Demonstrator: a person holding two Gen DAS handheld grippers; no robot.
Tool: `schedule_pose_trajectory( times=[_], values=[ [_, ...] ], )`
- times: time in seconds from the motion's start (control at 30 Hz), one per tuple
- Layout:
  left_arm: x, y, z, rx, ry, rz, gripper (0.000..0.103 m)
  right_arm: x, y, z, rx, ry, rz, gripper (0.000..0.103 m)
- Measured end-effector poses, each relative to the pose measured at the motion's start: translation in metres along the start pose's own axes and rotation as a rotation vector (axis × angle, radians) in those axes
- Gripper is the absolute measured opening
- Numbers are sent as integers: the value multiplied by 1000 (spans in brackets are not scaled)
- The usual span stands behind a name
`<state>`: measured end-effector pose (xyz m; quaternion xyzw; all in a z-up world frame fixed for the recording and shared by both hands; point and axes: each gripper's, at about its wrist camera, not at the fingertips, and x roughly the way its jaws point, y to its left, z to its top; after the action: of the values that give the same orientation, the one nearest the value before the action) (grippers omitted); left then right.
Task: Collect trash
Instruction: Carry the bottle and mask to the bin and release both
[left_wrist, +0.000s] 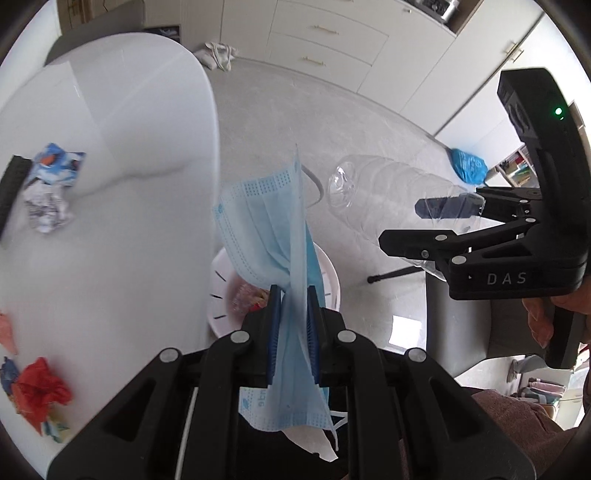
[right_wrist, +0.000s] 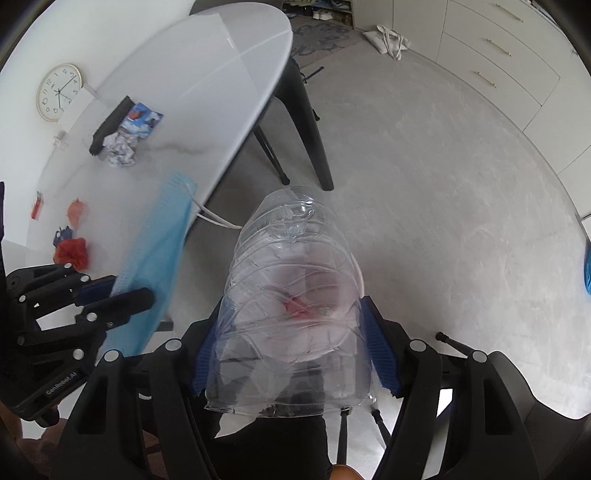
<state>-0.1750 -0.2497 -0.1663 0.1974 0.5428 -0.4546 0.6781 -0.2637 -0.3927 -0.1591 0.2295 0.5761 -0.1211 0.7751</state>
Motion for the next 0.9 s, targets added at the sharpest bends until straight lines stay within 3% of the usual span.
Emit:
schedule_pose_trajectory(
  times=[0.13,0.2,0.3,0.5,0.7,0.9],
  values=[
    [30,-13,4,0,64,3,19,9,-19,-5,0,17,15,69],
    [38,-16,3,-12,77,20,44,14,-22,-7,-4,23,24,69],
    [38,-19,5,-22,57,49,59,19,-27,-10,-14,32,37,69],
    [18,-18,4,-54,5,85,77,33,-28,-12,-34,53,60,69],
    [-17,-4,2,-137,-60,135,90,50,-15,-13,-62,81,79,69],
    [-50,10,-7,-178,-113,196,93,68,4,-12,-106,111,78,72]
  ],
)
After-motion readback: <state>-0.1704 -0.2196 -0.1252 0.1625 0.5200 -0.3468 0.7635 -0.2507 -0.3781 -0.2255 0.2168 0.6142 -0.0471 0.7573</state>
